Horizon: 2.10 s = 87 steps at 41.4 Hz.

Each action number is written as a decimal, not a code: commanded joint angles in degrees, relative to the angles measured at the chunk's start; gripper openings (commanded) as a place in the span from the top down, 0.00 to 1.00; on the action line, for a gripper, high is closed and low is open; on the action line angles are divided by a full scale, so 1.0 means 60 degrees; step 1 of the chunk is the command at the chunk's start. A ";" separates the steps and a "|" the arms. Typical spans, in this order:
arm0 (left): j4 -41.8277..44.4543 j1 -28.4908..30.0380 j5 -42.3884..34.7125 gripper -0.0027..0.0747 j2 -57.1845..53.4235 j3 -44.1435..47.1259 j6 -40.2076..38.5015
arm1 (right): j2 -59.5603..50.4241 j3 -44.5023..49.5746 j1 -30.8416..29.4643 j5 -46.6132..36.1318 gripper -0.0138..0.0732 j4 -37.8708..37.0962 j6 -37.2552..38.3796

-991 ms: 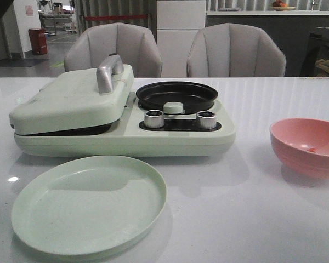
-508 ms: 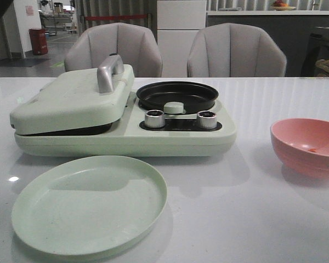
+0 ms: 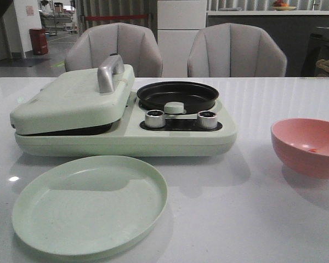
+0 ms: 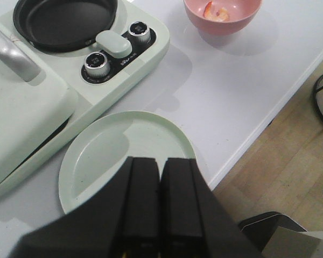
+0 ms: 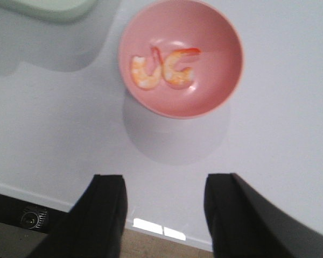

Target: Make breakfast with bread and shrimp

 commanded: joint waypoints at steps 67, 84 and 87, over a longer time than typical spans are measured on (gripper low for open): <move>-0.0059 0.0012 -0.0676 0.83 -0.0046 -0.0259 -0.0099 | 0.7407 -0.3260 -0.4521 -0.1477 0.69 0.5340 -0.4563; -0.0059 0.0012 -0.0676 0.83 -0.0046 -0.0259 -0.0099 | 0.6205 -0.3569 -0.4346 -0.1419 0.73 0.5268 -0.4812; -0.0059 0.0012 -0.0676 0.83 -0.0046 -0.0259 -0.0099 | 0.5833 -0.3862 -0.4064 -0.1419 0.73 0.5107 -0.4823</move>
